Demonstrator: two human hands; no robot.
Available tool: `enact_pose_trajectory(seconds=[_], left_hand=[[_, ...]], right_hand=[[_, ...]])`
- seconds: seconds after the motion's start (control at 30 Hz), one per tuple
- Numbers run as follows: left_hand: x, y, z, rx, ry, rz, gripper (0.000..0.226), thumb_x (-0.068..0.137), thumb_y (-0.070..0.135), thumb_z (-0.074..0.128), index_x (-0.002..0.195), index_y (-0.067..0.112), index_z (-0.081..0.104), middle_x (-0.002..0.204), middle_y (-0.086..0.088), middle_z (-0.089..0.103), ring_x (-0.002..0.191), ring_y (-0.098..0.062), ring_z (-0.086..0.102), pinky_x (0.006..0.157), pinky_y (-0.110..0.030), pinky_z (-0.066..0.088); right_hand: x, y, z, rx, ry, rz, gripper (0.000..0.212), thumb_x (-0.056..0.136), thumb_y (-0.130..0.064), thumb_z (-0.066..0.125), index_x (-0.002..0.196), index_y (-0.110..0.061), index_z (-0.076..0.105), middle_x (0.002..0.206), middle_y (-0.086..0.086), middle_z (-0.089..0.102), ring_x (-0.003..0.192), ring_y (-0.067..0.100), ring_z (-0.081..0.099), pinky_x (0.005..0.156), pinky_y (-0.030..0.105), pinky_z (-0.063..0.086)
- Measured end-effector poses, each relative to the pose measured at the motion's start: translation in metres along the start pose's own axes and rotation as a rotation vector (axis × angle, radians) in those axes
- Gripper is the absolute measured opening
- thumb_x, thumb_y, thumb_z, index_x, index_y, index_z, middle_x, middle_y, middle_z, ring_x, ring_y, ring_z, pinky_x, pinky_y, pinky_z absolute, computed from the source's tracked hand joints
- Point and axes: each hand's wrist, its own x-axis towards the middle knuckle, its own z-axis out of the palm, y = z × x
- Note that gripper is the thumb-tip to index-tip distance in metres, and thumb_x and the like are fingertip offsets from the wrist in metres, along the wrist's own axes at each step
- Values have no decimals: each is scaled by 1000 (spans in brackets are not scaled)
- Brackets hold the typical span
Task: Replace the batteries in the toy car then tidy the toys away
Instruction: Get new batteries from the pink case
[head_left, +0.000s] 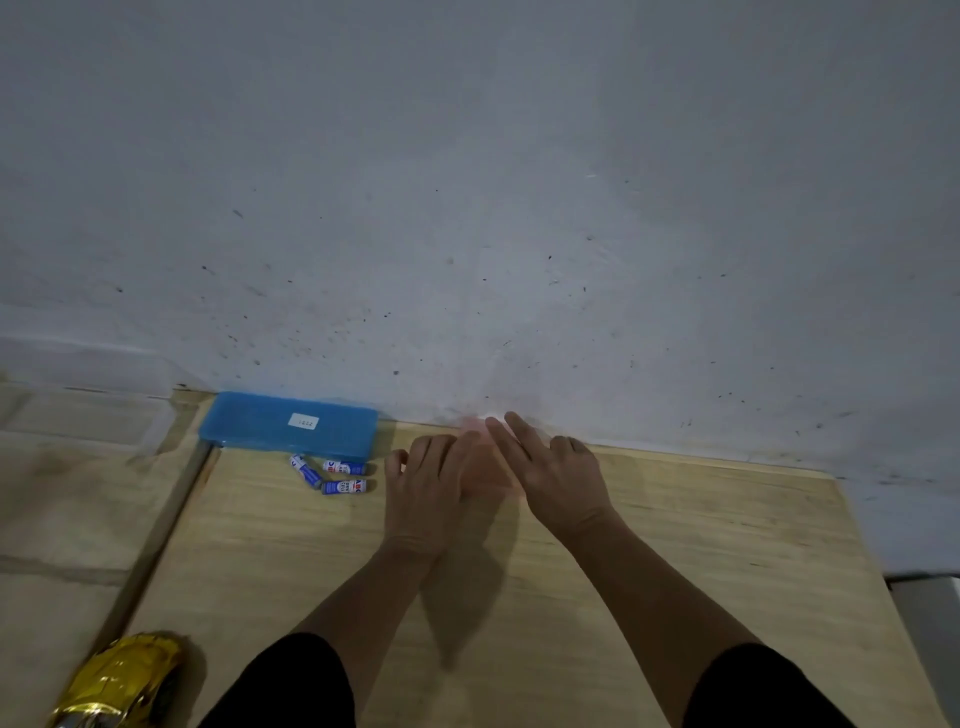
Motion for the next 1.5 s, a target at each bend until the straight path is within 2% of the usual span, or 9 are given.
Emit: enact_pose_trajectory(seconds=[0.17,0.27,0.43,0.63,0.77,0.9,1.13,1.27,1.5], left_hand=[[2,0,-3,27,4,82,92,38,29,94,114,12,45,93,-8,72,84,-25,69,67,-39,55],[3,-1,-3,39,-17,62,96,41,24,93,122,12,43,108,-10,68,102,-25,52,73,-44,54],[10,-2,-8,-5,-125,-64,111,40,8,81,139,28,34,135,-9,32,123,-32,30,87,-59,43],[21,-11,-8,13,-116,-77,120,31,32,92,137,35,34,136,-13,30,125,-34,28,84,-59,44],[22,-13,-6,37,-81,-63,117,32,51,90,134,37,36,134,-12,31,124,-33,28,84,-60,45],[21,-16,-3,55,-84,-72,113,36,64,85,134,37,37,134,-12,32,125,-32,29,86,-59,44],[22,-11,-4,18,-74,-105,105,43,51,90,133,36,37,134,-12,33,126,-32,29,87,-59,43],[19,-10,-4,-7,-78,-57,98,41,40,91,125,28,41,134,-9,36,126,-30,32,90,-61,43],[-1,-5,2,28,-158,48,80,48,35,91,114,25,48,114,0,68,116,-17,41,94,-49,37]], right_hand=[[5,1,-4,13,-33,68,64,61,-5,67,123,-20,62,119,6,66,41,20,50,42,23,43],[4,6,-7,12,-14,103,57,73,-2,49,127,-18,58,123,9,64,40,18,47,39,22,40],[-15,6,-8,43,5,5,53,77,0,35,127,-15,47,116,11,66,46,18,50,41,24,39],[-4,-6,17,117,-22,-112,37,79,-11,36,108,-17,60,106,11,67,50,21,55,43,26,43],[13,-17,41,221,-83,-94,28,81,-24,38,107,-18,48,103,12,66,60,24,61,53,27,50],[16,-14,49,233,-148,-16,29,89,-38,37,108,-19,50,107,11,62,92,28,59,75,35,50],[-3,-24,37,386,-175,7,34,95,-39,39,121,-19,51,120,8,58,108,24,46,86,40,50],[-4,-17,12,279,-50,298,40,94,-31,33,131,-18,43,133,15,48,123,32,42,97,48,37],[-38,-15,5,314,-384,269,49,99,-36,18,130,-15,51,132,5,58,130,22,43,108,49,19]])
